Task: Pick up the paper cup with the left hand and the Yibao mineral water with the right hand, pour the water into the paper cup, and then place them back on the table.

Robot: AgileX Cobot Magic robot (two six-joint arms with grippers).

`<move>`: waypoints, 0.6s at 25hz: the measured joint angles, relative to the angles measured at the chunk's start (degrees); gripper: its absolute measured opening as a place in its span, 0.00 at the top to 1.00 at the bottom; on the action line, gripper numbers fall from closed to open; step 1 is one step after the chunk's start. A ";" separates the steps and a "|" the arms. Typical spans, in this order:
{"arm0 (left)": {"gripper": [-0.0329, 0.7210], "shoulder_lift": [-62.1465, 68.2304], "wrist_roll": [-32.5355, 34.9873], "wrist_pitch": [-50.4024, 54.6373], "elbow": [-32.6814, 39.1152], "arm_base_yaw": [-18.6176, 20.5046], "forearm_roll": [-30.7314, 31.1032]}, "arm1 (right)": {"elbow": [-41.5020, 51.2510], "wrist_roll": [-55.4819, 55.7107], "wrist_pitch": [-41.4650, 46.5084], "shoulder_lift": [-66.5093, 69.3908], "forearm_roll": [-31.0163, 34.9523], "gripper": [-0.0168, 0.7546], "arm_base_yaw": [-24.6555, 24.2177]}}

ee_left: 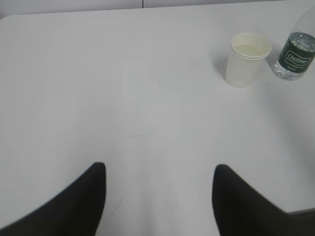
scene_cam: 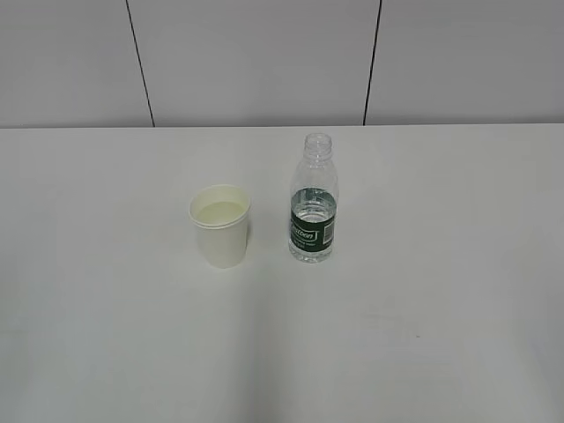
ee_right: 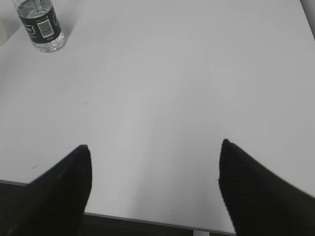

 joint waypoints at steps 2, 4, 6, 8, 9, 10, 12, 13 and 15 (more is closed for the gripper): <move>0.34 0.00 0.00 0.00 0.00 0.00 0.00 | 0.00 0.00 0.00 0.00 0.00 0.21 0.00; 0.34 0.00 0.00 0.00 0.00 0.00 0.00 | 0.00 0.00 0.00 0.00 0.00 0.21 0.00; 0.34 0.00 0.00 0.00 0.00 0.00 0.00 | 0.00 0.00 0.00 0.00 0.00 0.21 0.00; 0.34 0.00 0.00 0.00 0.00 0.00 0.00 | 0.00 0.00 0.00 0.00 0.00 0.21 0.00; 0.34 0.00 0.00 0.00 0.00 0.00 0.00 | 0.00 0.00 0.00 0.00 0.00 0.21 0.00; 0.34 0.00 0.00 0.00 0.00 0.00 0.00 | 0.00 0.00 0.00 0.00 0.00 0.21 0.00; 0.34 0.00 0.00 0.00 0.00 0.00 0.00 | 0.00 0.00 0.00 0.00 0.00 0.21 0.00; 0.34 0.00 0.00 0.00 0.00 0.00 0.00 | 0.00 0.00 0.00 0.00 0.00 0.21 0.00; 0.34 0.00 0.00 0.00 0.00 0.00 0.00 | 0.00 0.00 0.00 0.00 0.00 0.21 0.00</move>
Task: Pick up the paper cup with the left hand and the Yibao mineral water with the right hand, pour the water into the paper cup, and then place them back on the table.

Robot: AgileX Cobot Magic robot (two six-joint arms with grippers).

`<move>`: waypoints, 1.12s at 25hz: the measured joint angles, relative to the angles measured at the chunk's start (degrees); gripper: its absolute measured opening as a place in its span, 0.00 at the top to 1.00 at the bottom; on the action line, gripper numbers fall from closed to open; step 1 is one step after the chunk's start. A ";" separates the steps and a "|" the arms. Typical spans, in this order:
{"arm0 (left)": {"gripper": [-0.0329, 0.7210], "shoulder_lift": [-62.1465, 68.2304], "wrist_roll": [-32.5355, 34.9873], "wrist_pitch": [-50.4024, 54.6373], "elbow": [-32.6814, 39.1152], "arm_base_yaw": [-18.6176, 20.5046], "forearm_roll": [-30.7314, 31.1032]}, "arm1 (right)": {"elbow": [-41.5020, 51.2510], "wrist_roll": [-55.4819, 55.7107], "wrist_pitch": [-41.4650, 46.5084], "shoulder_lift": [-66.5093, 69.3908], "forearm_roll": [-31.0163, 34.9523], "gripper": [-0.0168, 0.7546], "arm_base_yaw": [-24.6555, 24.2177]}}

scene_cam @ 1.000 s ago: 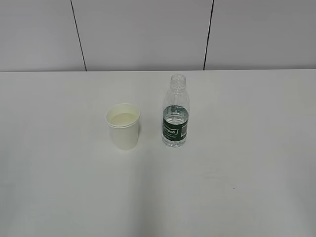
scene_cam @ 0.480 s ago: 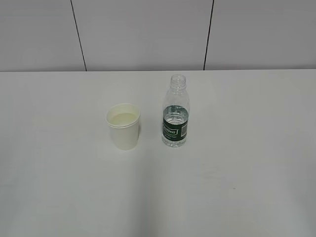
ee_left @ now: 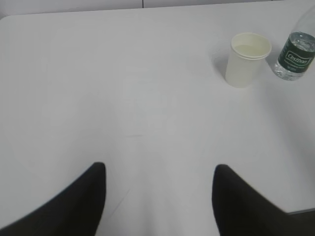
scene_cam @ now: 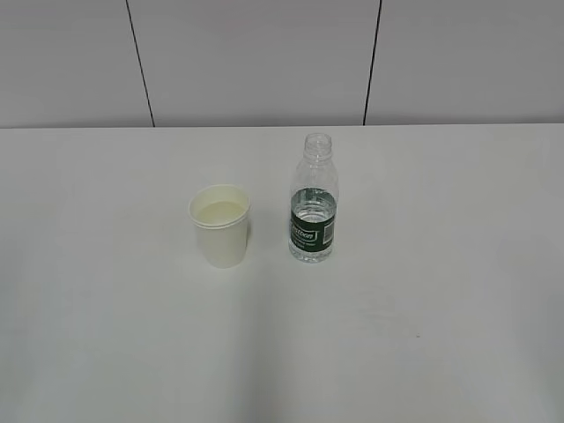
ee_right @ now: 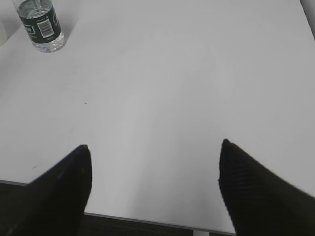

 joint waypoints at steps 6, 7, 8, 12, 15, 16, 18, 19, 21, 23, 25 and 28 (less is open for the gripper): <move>0.34 0.00 0.00 0.00 0.00 0.00 0.00 | 0.00 0.00 0.00 0.00 0.00 0.21 0.00; 0.34 0.00 0.00 0.00 0.00 0.00 0.00 | 0.00 0.00 0.00 0.00 0.00 0.21 0.00; 0.34 0.00 0.00 0.00 0.00 0.00 0.00 | 0.00 0.00 0.00 0.00 0.00 0.21 0.00; 0.34 0.00 0.00 0.00 0.00 0.00 0.00 | 0.00 0.00 0.00 0.00 0.00 0.21 0.00; 0.34 0.00 0.00 0.00 0.00 0.00 0.00 | 0.00 0.00 0.00 0.00 0.00 0.21 0.00; 0.34 0.00 0.00 0.00 0.00 0.00 0.00 | 0.00 0.00 0.00 0.00 0.00 0.21 0.00; 0.34 0.00 0.00 0.00 0.00 0.00 0.00 | 0.00 0.00 0.00 0.00 0.00 0.21 0.00; 0.34 0.00 0.00 0.00 0.00 0.00 0.00 | 0.00 0.00 0.00 0.00 0.00 0.21 0.00; 0.34 0.00 0.00 0.00 0.00 0.00 0.00 | 0.00 0.00 0.00 0.00 0.00 0.21 0.00; 0.34 0.00 0.00 0.00 0.00 0.00 0.00 | 0.00 0.00 0.00 0.00 0.00 0.21 0.00; 0.34 0.00 0.00 0.00 0.00 0.00 0.00 | 0.00 0.00 0.00 0.00 0.00 0.21 0.00; 0.34 0.00 0.00 0.00 0.00 0.00 0.00 | 0.00 0.00 0.00 0.00 0.00 0.21 0.00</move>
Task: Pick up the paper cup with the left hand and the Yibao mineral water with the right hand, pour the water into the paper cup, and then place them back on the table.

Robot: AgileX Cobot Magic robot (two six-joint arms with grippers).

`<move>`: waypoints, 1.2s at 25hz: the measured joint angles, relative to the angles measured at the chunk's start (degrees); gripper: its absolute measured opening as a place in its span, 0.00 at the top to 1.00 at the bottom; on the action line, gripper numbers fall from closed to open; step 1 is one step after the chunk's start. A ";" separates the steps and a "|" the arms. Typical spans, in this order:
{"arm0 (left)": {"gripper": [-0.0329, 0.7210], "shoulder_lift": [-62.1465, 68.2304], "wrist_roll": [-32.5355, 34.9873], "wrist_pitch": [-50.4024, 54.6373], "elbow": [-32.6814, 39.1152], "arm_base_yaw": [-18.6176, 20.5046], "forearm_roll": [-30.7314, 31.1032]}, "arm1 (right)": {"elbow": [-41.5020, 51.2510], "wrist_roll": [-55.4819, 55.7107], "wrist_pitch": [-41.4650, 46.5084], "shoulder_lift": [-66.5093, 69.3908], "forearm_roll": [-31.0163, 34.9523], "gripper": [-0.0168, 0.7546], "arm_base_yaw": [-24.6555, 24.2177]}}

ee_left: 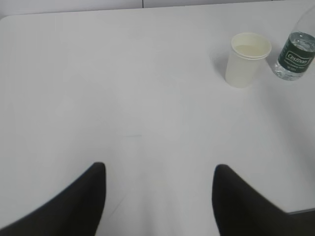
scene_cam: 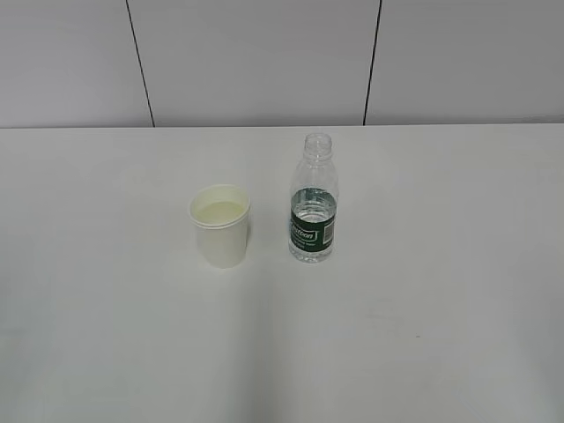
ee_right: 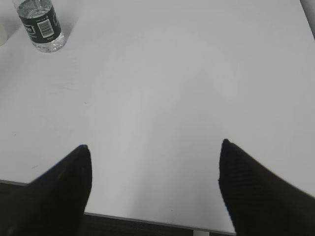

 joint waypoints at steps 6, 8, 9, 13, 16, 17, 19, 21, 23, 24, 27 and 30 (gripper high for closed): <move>0.34 0.00 0.00 0.00 0.00 0.00 0.00 | 0.00 0.00 0.00 0.00 0.00 0.21 0.00; 0.34 0.00 0.00 0.00 0.00 0.00 0.00 | 0.00 0.00 0.00 0.00 0.00 0.21 0.00; 0.34 0.00 0.00 0.00 0.00 0.00 0.00 | 0.00 0.00 0.00 0.00 0.00 0.21 0.00; 0.34 0.00 0.00 0.00 0.00 0.00 0.00 | 0.00 0.00 0.00 0.00 0.00 0.21 0.00; 0.34 0.00 0.00 0.00 0.00 0.00 0.00 | 0.00 0.00 0.00 0.00 0.00 0.21 0.00; 0.34 0.00 0.00 0.00 0.00 0.00 0.00 | 0.00 0.00 0.00 0.00 0.00 0.21 0.00; 0.34 0.00 0.00 0.00 0.00 0.00 0.00 | 0.00 0.00 0.00 0.00 0.00 0.21 0.00; 0.34 0.00 0.00 0.00 0.00 0.00 0.00 | 0.00 0.00 0.00 0.00 0.00 0.21 0.00; 0.34 0.00 0.00 0.00 0.00 0.00 0.00 | 0.00 0.00 0.00 0.00 0.00 0.21 0.00; 0.34 0.00 0.00 0.00 0.00 0.00 0.00 | 0.00 0.00 0.00 0.00 0.00 0.21 0.00; 0.34 0.00 0.00 0.00 0.00 0.00 0.00 | 0.00 0.00 0.00 0.00 0.00 0.21 0.00; 0.34 0.00 0.00 0.00 0.00 0.00 0.00 | 0.00 0.00 0.00 0.00 0.00 0.21 0.00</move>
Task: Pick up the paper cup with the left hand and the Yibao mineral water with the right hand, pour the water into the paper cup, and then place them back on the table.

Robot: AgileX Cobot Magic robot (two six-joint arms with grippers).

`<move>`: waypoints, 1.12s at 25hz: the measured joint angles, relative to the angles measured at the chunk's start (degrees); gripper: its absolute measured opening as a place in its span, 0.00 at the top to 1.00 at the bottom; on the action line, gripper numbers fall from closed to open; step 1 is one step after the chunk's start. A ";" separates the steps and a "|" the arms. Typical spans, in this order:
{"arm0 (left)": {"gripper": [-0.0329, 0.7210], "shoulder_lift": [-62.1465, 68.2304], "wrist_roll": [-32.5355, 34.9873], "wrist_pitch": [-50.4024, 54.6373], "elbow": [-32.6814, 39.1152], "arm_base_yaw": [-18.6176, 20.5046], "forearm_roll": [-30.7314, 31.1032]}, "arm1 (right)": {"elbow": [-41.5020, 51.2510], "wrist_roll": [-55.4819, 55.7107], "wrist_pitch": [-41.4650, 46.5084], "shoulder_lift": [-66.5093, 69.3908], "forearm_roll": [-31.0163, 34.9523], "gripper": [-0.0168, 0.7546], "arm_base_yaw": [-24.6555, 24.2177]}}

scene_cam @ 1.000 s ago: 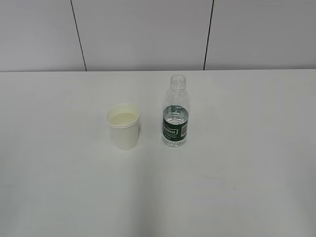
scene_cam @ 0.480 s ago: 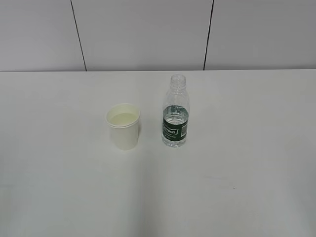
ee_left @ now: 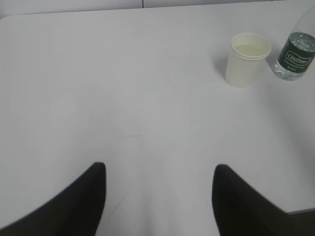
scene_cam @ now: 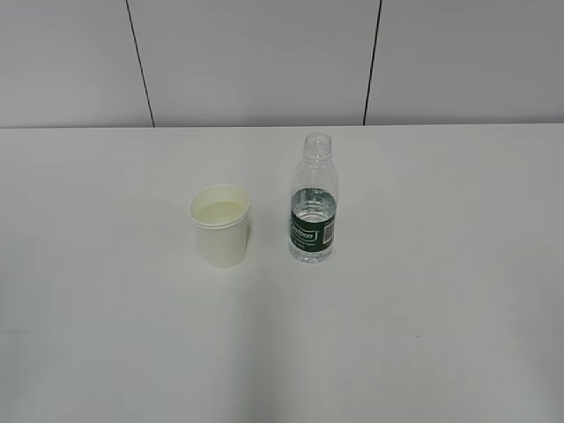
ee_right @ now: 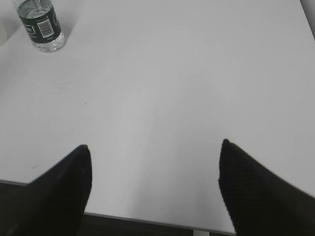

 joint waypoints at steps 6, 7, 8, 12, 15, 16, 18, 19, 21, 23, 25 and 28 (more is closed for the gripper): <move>0.34 0.00 0.00 0.00 0.00 0.00 0.00 | 0.00 0.00 0.00 0.00 0.00 0.21 0.00; 0.34 0.00 0.00 0.00 0.00 0.00 0.00 | 0.00 0.00 0.00 0.00 0.00 0.21 0.00; 0.34 0.00 0.00 0.00 0.00 0.00 0.00 | 0.00 0.00 0.00 0.00 0.00 0.21 0.00; 0.34 0.00 0.00 0.00 0.00 0.00 0.00 | 0.00 0.00 0.00 0.00 0.00 0.21 0.00; 0.34 0.00 0.00 0.00 0.00 0.00 0.00 | 0.00 0.00 0.00 0.00 0.00 0.21 0.00; 0.34 0.00 0.00 0.00 0.00 0.00 0.00 | 0.00 0.00 0.00 0.00 0.00 0.21 0.00; 0.34 0.00 0.00 0.00 0.00 0.00 0.00 | 0.00 0.00 0.00 0.00 0.00 0.21 0.00; 0.34 0.00 0.00 0.00 0.00 0.00 0.00 | 0.00 0.00 0.00 0.00 0.00 0.21 0.00; 0.34 0.00 0.00 0.00 0.00 0.00 0.00 | 0.00 0.00 0.00 0.00 0.00 0.21 0.00; 0.34 0.00 0.00 0.00 0.00 0.00 0.00 | 0.00 0.00 0.00 0.00 0.00 0.21 0.00; 0.34 0.00 0.00 0.00 0.00 0.00 0.00 | 0.00 0.00 0.00 0.00 0.00 0.21 0.00; 0.34 0.00 0.00 0.00 0.00 0.00 0.00 | 0.00 0.00 0.00 0.00 0.00 0.21 0.00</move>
